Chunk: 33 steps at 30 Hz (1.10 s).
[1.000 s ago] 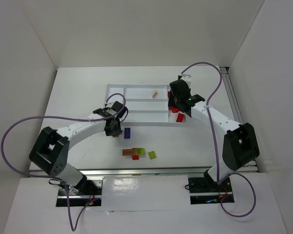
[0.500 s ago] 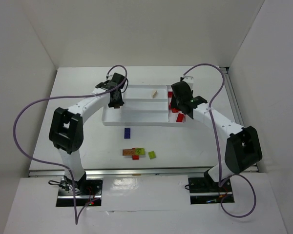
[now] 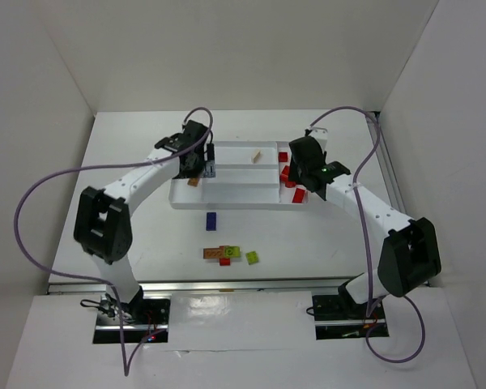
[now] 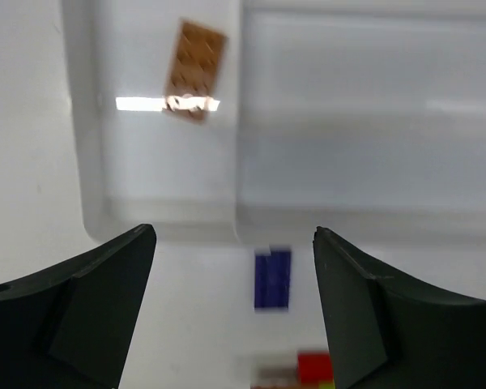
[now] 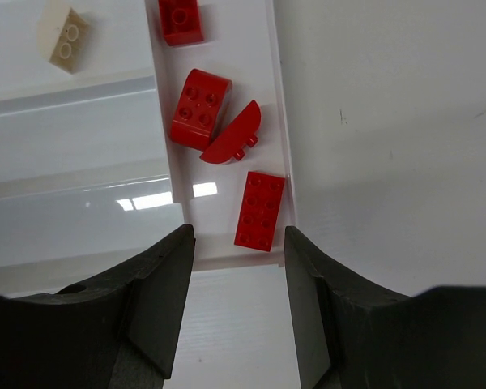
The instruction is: Sort the legos into containers by color
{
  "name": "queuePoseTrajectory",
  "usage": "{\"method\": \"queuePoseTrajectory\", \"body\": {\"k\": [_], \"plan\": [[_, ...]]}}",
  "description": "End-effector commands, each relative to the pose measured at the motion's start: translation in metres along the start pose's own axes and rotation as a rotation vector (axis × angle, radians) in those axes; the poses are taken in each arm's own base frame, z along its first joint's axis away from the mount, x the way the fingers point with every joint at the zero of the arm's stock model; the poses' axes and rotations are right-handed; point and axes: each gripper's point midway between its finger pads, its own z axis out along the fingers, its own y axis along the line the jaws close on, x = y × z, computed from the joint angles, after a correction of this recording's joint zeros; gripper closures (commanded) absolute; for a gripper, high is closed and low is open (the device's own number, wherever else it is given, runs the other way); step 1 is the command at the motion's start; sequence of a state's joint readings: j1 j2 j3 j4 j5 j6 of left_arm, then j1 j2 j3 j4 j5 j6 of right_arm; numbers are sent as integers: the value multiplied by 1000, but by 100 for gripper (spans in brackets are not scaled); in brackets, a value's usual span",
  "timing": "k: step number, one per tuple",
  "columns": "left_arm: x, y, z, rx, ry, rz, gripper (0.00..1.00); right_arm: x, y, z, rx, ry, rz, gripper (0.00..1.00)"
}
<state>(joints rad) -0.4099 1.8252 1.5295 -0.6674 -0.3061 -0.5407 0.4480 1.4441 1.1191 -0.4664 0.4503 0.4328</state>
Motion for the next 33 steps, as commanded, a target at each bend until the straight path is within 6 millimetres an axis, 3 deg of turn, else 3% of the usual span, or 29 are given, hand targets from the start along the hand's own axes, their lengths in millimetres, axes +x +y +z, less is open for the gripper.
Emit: {"method": "queuePoseTrajectory", "body": {"k": [1,3,4,7,8,9,11,14,15,22,26,29,33], "plan": [[31,-21,-64,199,5,91,11,-3,-7,-6,9,-16,22,44],[57,-30,-81,271,24,125,12,4,0,-6,-25,0,-8,44],[74,-25,-89,279,33,114,12,8,9,-5,-78,8,-33,44],[104,-23,-98,295,59,109,13,23,51,-21,-279,24,-123,42],[102,-22,-107,309,40,72,13,36,56,-28,-321,39,-179,40],[102,-18,-108,301,30,70,13,46,74,-39,-386,43,-225,40],[102,-8,-108,244,22,48,13,67,90,-57,-492,69,-309,38],[92,2,-108,176,9,30,15,106,107,-80,-610,136,-393,29],[90,6,-107,143,13,25,15,125,112,-88,-644,172,-415,22],[77,5,-101,97,-7,27,15,190,119,-130,-715,293,-442,15],[76,4,-97,94,6,23,15,216,126,-135,-716,325,-455,15],[76,4,-97,94,6,23,15,227,133,-131,-699,324,-445,21],[70,6,-100,98,-9,10,15,234,122,-111,-582,323,-424,34]]}}
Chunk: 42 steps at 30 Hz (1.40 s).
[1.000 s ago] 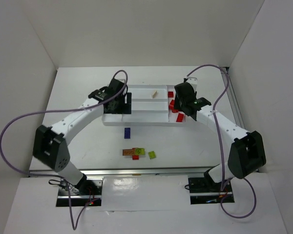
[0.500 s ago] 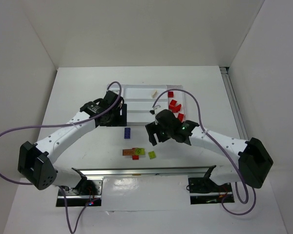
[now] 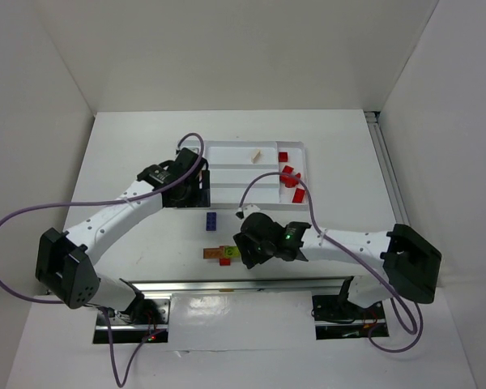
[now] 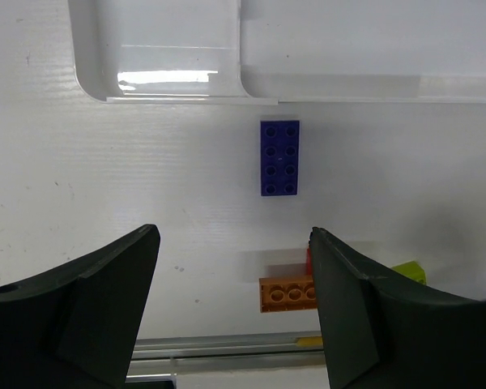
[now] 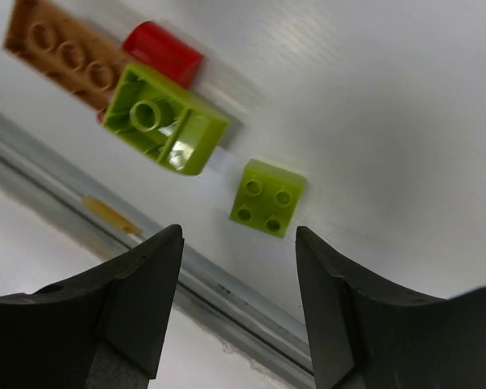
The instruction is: Sort the legos into containers by color
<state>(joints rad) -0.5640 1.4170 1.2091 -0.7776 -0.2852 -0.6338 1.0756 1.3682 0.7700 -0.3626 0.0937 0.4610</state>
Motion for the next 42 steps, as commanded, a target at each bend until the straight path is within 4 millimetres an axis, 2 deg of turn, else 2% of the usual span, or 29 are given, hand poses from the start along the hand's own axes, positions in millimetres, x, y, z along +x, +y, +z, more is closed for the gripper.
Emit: {"method": "queuePoseTrajectory", "body": {"k": [1,5,14,16,17,19,21,22,24,26,27,28,30,31,33,34,35,36,37,38,39,40,41,42], "plan": [[-18,-1,-10,5,-47,-30,15,-9,-15,10,106,-64,72,36],[-18,-1,-10,5,-47,-30,15,-8,-24,18,165,-61,75,37],[-17,1,-7,-7,-45,-18,15,-6,-23,39,184,-24,68,37],[-16,1,-5,-8,-43,-18,15,-3,-30,38,220,-18,74,46],[-16,1,-5,-8,-43,-18,15,-6,-30,37,228,-26,84,56],[-16,3,-5,-16,-48,-18,15,-13,-38,28,286,-44,89,67],[-16,3,-5,-16,-48,-18,15,-31,-38,18,314,-84,91,73],[-19,7,-4,-29,-54,-26,15,-33,-41,12,337,-85,87,73],[-20,10,-3,-34,-54,-24,15,-60,-42,-5,367,-158,78,73],[-22,15,-3,-49,-59,-25,15,-74,-46,-15,408,-185,33,73],[-27,26,-1,-74,-66,-50,15,-93,-55,-24,419,-217,62,73],[-30,32,0,-87,-67,-68,15,-103,-61,-27,429,-230,70,73],[-35,39,-4,-64,-69,-111,15,-134,-67,-32,395,-290,79,73],[-39,51,-2,-78,-68,-146,15,-148,-84,-32,403,-310,118,73],[-39,57,-6,-62,-68,-175,15,-184,-86,-32,339,-375,133,73],[-39,60,-8,-58,-70,-176,15,-191,-106,-22,368,-365,156,73],[-37,60,-6,-58,-70,-176,15,-201,-109,-16,357,-371,157,73],[-39,61,-9,-45,-77,-186,15,-223,-112,-19,359,-408,156,73],[-38,59,-10,-32,-71,-176,15,-233,-125,-16,371,-419,180,73],[-33,57,-10,-14,-59,-175,15,-234,-135,0,392,-389,177,73],[-29,56,-8,-9,-45,-173,15,-252,-135,-1,378,-421,178,72],[-28,54,-8,0,-41,-173,15,-256,-148,2,396,-421,197,72],[-20,53,-5,-4,-21,-161,15,-256,-154,15,399,-404,202,72],[-19,51,-5,9,-15,-161,15,-266,-159,15,403,-420,211,72]]}}
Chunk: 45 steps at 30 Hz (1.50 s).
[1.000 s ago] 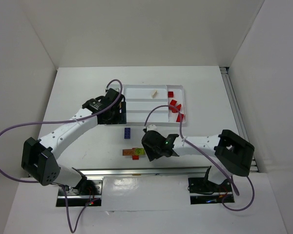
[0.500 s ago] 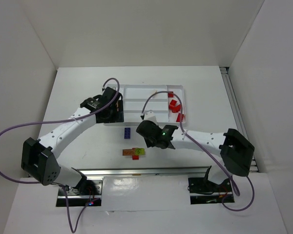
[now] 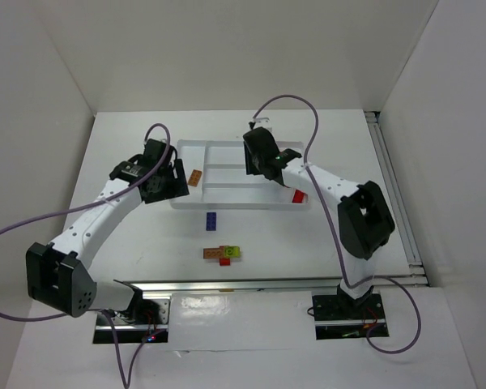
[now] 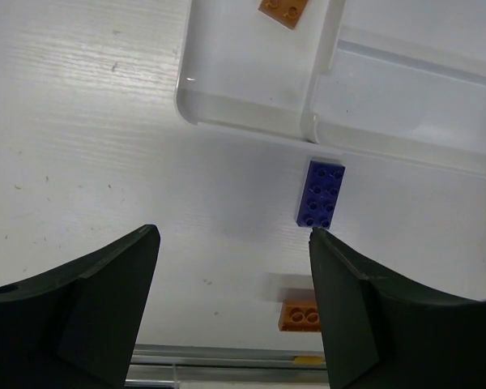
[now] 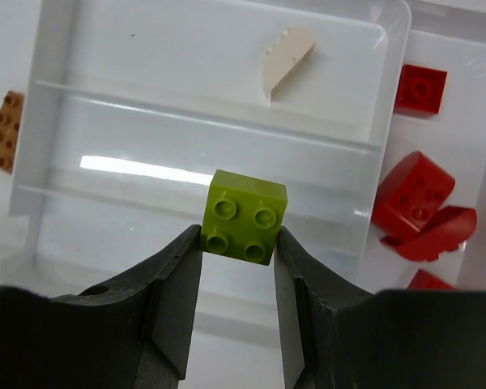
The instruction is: Sort the legos into containers by color
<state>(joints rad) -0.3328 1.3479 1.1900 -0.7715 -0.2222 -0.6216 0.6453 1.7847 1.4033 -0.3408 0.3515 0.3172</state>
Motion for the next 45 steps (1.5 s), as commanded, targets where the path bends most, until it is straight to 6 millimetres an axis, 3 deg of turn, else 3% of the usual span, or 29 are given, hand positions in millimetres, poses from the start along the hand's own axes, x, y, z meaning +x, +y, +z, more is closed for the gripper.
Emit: {"method": "queuePoseTrajectory", "body": {"k": [1,6,11,19,22,27,32,33,37,45], "plan": [[14,-7,-2,62,32,31,15,-28,0,23,-26,-45,10,71],[46,-21,5,110,107,53,15,-11,-7,49,-25,14,13,68],[68,-40,19,138,153,58,12,0,-10,58,-21,40,23,67],[95,-57,40,125,202,78,5,8,-15,61,-19,59,33,49],[97,-63,47,127,205,63,2,5,-13,58,-30,54,36,33],[98,-76,59,161,208,89,1,-14,-21,33,-11,7,46,32],[105,-72,82,76,212,113,2,-26,-38,3,19,-41,63,31],[108,-71,85,68,221,115,6,-17,-42,-1,25,-23,57,30],[112,-71,95,25,209,137,12,-15,-59,-24,57,-39,75,30],[120,-73,105,-30,192,168,27,3,-79,-33,105,-7,74,30]]}}
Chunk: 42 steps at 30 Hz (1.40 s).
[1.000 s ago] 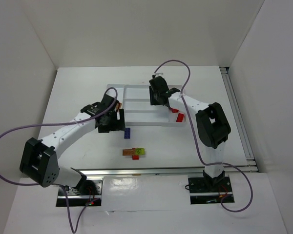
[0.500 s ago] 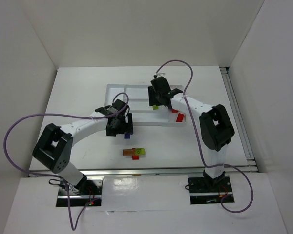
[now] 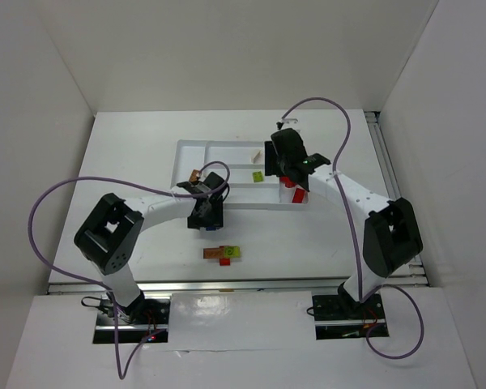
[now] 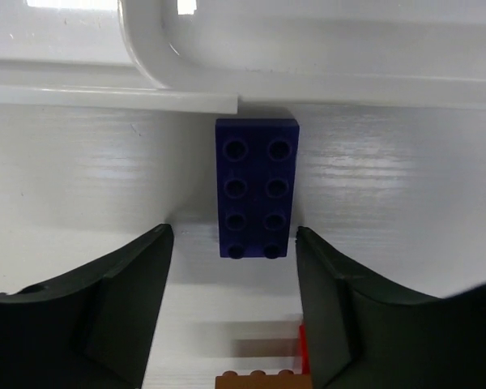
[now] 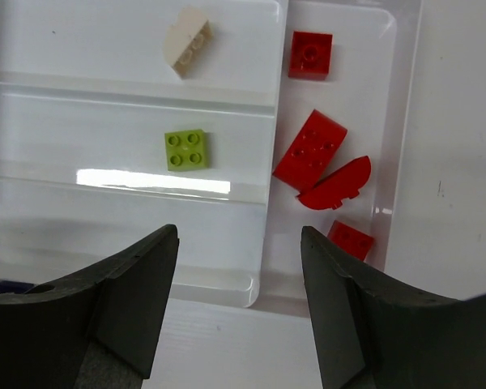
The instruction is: Sort the legos into containers by color
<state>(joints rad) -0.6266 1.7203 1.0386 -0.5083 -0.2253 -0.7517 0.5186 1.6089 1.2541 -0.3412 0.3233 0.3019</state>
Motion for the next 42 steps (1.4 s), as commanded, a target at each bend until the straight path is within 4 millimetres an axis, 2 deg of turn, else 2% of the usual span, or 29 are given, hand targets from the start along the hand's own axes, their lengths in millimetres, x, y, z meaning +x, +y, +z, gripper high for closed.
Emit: {"method": "queuePoseTrajectory", "body": {"k": [1,2,4,6,9,11,13,14,16,17,19,20,21,22,26,29,30,32,33,34,36,37,38,40,42], "plan": [[-12,-5,2,-26,-50,-15,30,7,-14,-8,41,12,2,30],[-8,-7,4,-28,-42,-11,31,7,-14,-8,41,12,2,30],[-11,-6,6,-45,-55,-11,33,9,-15,-10,41,13,1,30],[-10,-10,7,-44,-52,-1,46,9,-15,-10,41,13,1,30],[-7,-11,6,-62,-64,25,50,15,-19,-10,55,22,-3,30],[-17,-14,-9,-63,-101,40,51,21,-21,-9,59,33,-17,30],[-17,-15,-18,-63,-108,67,55,27,-30,-10,84,45,-17,30],[-11,-17,-26,-42,-90,101,57,34,-32,-9,89,60,-23,30],[-14,-21,-37,-8,-92,121,57,31,-37,-14,91,42,-1,30],[-7,-25,-41,26,-74,179,57,37,-44,-14,104,54,2,30],[-8,-30,-52,65,-93,216,58,31,-52,-16,109,35,26,30],[-6,-33,-56,84,-94,257,58,36,-58,-14,121,47,37,30],[-7,-36,-62,99,-96,264,58,36,-65,-15,135,45,49,30],[-10,-36,-67,104,-103,262,58,33,-64,-18,121,37,54,30],[-36,-57,-89,165,-174,275,58,28,-79,-21,147,22,82,30],[-53,-67,-90,158,-204,295,58,22,-84,-27,158,4,92,30],[-64,-76,-86,154,-224,299,58,18,-88,-30,163,-10,111,30],[-77,-81,-77,144,-241,293,64,14,-92,-33,170,-25,136,30],[-87,-92,-79,170,-257,288,64,11,-92,-36,167,-34,149,30],[-87,-92,-62,152,-225,286,64,14,-96,-36,179,-21,151,30],[-98,-95,-51,146,-217,281,63,15,-97,-41,178,-24,161,30],[-107,-100,-52,140,-231,267,62,16,-100,-43,188,-28,160,30],[-107,-100,-43,120,-223,269,62,18,-104,-43,198,-19,163,30],[-115,-102,-40,119,-229,258,58,17,-109,-48,203,-31,173,30],[-120,-101,-35,116,-232,248,57,25,-115,-49,217,-14,174,30]]}}
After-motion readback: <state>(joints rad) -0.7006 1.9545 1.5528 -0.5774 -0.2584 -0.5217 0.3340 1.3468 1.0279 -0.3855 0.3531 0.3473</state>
